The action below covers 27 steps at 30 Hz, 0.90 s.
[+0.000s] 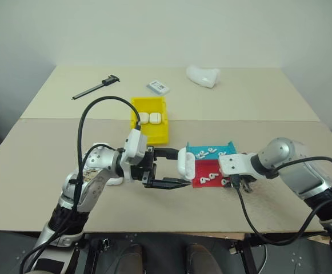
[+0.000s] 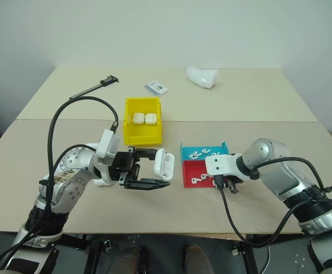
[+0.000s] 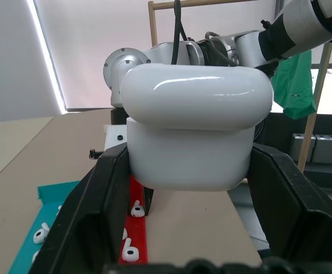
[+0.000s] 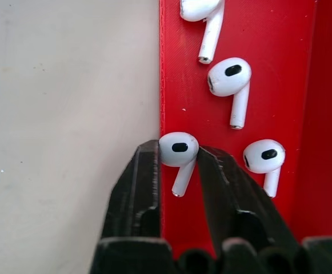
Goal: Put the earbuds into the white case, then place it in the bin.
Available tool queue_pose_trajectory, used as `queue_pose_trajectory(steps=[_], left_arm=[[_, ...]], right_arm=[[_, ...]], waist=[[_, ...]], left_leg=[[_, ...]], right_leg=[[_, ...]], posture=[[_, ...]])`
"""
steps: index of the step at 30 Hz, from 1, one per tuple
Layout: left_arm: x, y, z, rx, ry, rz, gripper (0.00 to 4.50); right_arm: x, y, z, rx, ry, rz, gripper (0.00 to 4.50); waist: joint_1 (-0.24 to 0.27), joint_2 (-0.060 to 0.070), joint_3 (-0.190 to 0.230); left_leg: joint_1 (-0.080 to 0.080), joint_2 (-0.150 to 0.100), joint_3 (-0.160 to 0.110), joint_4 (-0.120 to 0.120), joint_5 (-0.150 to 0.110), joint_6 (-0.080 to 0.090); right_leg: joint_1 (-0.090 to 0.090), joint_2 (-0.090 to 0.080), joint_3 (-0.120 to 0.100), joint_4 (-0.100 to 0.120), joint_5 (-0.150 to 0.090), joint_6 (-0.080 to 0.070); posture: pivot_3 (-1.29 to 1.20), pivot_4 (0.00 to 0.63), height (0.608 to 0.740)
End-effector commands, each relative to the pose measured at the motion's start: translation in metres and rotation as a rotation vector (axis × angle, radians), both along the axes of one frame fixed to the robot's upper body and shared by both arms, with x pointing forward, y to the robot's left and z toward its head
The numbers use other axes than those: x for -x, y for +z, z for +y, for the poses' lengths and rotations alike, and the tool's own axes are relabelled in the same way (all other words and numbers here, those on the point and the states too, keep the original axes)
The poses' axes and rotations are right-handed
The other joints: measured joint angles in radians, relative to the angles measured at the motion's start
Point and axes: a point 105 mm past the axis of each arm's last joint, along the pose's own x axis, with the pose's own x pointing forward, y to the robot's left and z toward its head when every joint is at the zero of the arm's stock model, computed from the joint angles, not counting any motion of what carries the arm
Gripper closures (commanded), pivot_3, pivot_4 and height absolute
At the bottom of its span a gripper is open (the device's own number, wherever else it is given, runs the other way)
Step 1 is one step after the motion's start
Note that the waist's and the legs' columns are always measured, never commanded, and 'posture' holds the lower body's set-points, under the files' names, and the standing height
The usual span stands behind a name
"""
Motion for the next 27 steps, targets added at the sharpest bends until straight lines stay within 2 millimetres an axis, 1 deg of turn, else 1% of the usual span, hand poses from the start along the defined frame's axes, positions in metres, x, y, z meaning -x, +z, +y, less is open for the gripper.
queue_pose_trajectory(steps=[1, 4, 7, 10, 13, 15, 16, 19, 22, 25, 27], left_arm=[[0.005, 0.011, 0.002, 0.03, -0.008, -0.037, 1.72], [0.005, 0.011, 0.002, 0.031, -0.007, -0.037, 1.72], [0.005, 0.012, 0.003, 0.034, -0.006, -0.033, 1.72], [0.004, 0.012, 0.003, 0.038, -0.006, -0.027, 1.72], [0.001, 0.013, 0.004, 0.045, 0.0, -0.018, 1.72], [-0.004, 0.013, 0.004, 0.055, 0.012, -0.015, 1.72], [-0.007, 0.013, 0.004, 0.063, 0.022, -0.012, 1.72], [-0.014, 0.014, 0.001, 0.087, 0.032, -0.008, 1.72], [-0.019, 0.016, -0.006, 0.121, 0.027, 0.007, 1.72], [-0.023, 0.018, -0.012, 0.144, 0.001, 0.027, 1.72], [-0.025, 0.019, -0.014, 0.147, -0.013, 0.03, 1.72]], right_arm=[[-0.002, 0.008, 0.001, -0.006, 0.014, -0.034, 3.9], [-0.002, 0.009, 0.002, -0.019, 0.008, -0.033, 3.9], [0.002, 0.016, 0.003, -0.055, -0.007, -0.036, 3.9], [0.01, 0.029, 0.0, -0.11, -0.036, -0.033, 3.9], [0.022, 0.049, 0.0, -0.231, -0.093, -0.011, 3.9], [0.026, 0.067, 0.006, -0.387, -0.122, -0.025, 3.9], [0.027, 0.079, 0.009, -0.496, -0.138, -0.041, 3.9], [0.026, 0.12, 0.014, -0.854, -0.187, -0.167, 3.9], [0.032, 0.157, 0.021, -1.159, -0.233, -0.189, 3.9], [0.049, 0.18, 0.037, -1.344, -0.175, -0.137, 3.9], [0.059, 0.185, 0.046, -1.397, -0.14, -0.097, 3.9]], waist=[[0.0, 0.0, 0.0], [0.0, 0.0, 0.0], [0.0, 0.0, 0.0], [0.001, 0.0, 0.0], [0.004, 0.0, 0.0], [0.003, 0.0, 0.0], [0.003, 0.0, 0.0], [0.001, 0.0, 0.0], [0.0, 0.0, 0.0], [0.001, 0.001, 0.0], [0.0, 0.001, 0.0]], left_leg=[[0.0, 0.0, 0.0, 0.0, 0.0, 0.0], [0.0, 0.0, 0.0, 0.0, 0.0, 0.0], [0.0, 0.0, 0.0, 0.0, 0.0, 0.0], [0.0, 0.0, 0.0, 0.0, 0.0, 0.0], [0.0, 0.0, -0.001, 0.0, 0.0, 0.0], [0.0, 0.0, -0.001, 0.0, 0.0, 0.0], [0.001, 0.0, -0.001, 0.0, 0.0, 0.0], [0.002, 0.0, -0.003, 0.0, 0.0, 0.0], [0.002, 0.0, -0.004, 0.0, 0.0, 0.0], [0.001, 0.0, -0.004, 0.0, 0.0, 0.0], [0.001, 0.0, -0.004, -0.001, 0.0, 0.0]], right_leg=[[0.0, 0.0, 0.0, 0.0, 0.0, 0.0], [0.0, 0.0, 0.0, 0.0, 0.0, 0.0], [0.0, 0.0, 0.0, 0.0, 0.0, 0.0], [0.0, 0.0, 0.0, 0.0, 0.0, 0.0], [0.0, 0.0, 0.0, 0.0, 0.0, 0.0], [0.001, 0.0, 0.0, 0.0, 0.0, 0.0], [0.001, 0.0, 0.0, 0.0, 0.0, 0.0], [0.003, 0.0, 0.0, 0.0, 0.0, 0.0], [0.003, 0.0, 0.0, 0.001, 0.0, 0.0], [0.002, 0.0, 0.0, 0.001, 0.0, 0.0], [0.002, 0.0, 0.0, 0.0, 0.0, 0.0]], posture=[[0.0, 0.15, 0.74], [0.0, 0.15, 0.74], [0.0, 0.15, 0.74], [0.0, 0.15, 0.74], [0.0, 0.15, 0.74], [0.0, 0.15, 0.74], [0.0, 0.15, 0.74], [0.0, 0.15, 0.74], [0.0, 0.15, 0.74], [0.0, 0.15, 0.74], [0.0, 0.15, 0.74]])
